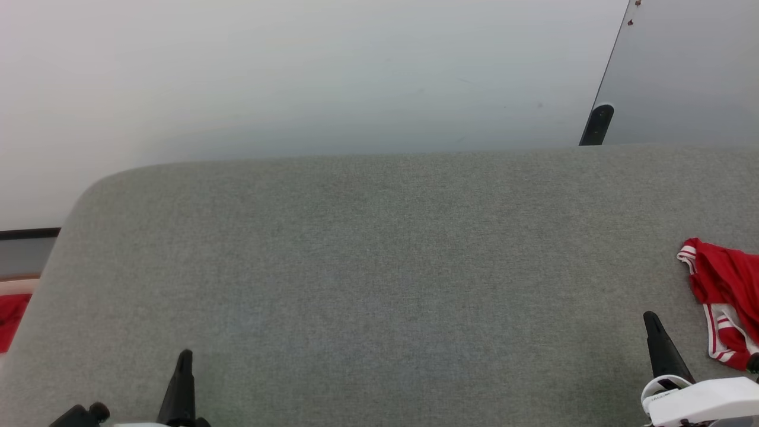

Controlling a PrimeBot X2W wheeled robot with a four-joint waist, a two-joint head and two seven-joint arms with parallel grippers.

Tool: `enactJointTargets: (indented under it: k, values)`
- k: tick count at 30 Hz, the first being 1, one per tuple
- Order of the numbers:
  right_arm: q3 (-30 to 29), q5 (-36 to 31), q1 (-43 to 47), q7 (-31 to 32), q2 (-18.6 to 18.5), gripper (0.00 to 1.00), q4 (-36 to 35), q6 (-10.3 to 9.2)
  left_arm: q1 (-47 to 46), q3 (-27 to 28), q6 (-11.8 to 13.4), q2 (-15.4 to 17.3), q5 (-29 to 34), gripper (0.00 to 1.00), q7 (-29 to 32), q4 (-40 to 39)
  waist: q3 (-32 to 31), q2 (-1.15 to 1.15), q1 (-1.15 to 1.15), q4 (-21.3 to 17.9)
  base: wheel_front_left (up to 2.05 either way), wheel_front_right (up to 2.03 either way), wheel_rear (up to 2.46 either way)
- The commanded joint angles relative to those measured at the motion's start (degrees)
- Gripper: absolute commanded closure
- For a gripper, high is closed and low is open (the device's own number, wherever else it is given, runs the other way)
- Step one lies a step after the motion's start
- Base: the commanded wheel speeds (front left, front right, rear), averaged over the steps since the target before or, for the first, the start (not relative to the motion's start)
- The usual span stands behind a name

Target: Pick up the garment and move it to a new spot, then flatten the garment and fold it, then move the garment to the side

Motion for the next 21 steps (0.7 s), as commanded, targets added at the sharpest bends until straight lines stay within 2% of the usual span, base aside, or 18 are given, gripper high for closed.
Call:
enactJointTargets:
  k: [1, 21]
  values:
    - [-0.3, 2.0, -1.5, 0.3, 0.0, 1.00, -0.4, -0.03, -1.3, 0.2, -0.2, 0.2, -1.8, 1.00, 0.5, -0.4, 0.0, 0.00, 0.00, 0.0, 0.00, 0.00, 0.00]
    - [-0.8, 14.6, -2.7, 2.4, 0.7, 1.00, 0.5, -0.04, -4.2, 0.4, -0.4, -0.8, -13.9, 1.00, 4.0, 0.9, 0.3, 0.00, 0.00, 0.1, 0.00, 0.00, 0.00]
